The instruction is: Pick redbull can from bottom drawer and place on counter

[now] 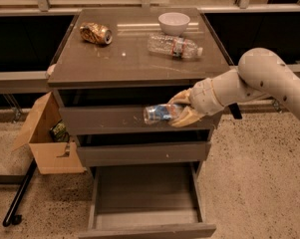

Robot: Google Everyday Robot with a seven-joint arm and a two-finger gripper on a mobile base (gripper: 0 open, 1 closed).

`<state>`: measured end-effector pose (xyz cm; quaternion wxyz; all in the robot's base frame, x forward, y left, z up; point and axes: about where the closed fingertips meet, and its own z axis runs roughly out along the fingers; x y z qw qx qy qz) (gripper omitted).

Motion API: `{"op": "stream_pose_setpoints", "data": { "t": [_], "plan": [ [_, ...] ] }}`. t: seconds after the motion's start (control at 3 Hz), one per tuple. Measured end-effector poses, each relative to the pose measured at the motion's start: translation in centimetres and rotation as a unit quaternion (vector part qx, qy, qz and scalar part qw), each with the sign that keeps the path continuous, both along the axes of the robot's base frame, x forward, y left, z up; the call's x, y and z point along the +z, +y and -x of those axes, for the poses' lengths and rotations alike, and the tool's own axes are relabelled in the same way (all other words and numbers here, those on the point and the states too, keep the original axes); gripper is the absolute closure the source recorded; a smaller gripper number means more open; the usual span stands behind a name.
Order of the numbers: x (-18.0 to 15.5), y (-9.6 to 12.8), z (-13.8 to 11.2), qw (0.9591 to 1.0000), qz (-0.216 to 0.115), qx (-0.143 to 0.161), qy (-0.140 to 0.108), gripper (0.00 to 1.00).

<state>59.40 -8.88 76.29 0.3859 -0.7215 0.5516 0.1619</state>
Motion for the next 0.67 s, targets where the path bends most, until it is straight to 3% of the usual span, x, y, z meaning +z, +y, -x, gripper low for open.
{"op": "stream_pose_setpoints", "data": {
  "t": [0.33,0.67],
  "plan": [
    [-0.1,0.0,0.0,1.0,0.0,0.0,0.0,1.0],
    [2.1,-0.8,-1.1,0.9999,-0.003,-0.008,0.008,1.0]
  ]
}}
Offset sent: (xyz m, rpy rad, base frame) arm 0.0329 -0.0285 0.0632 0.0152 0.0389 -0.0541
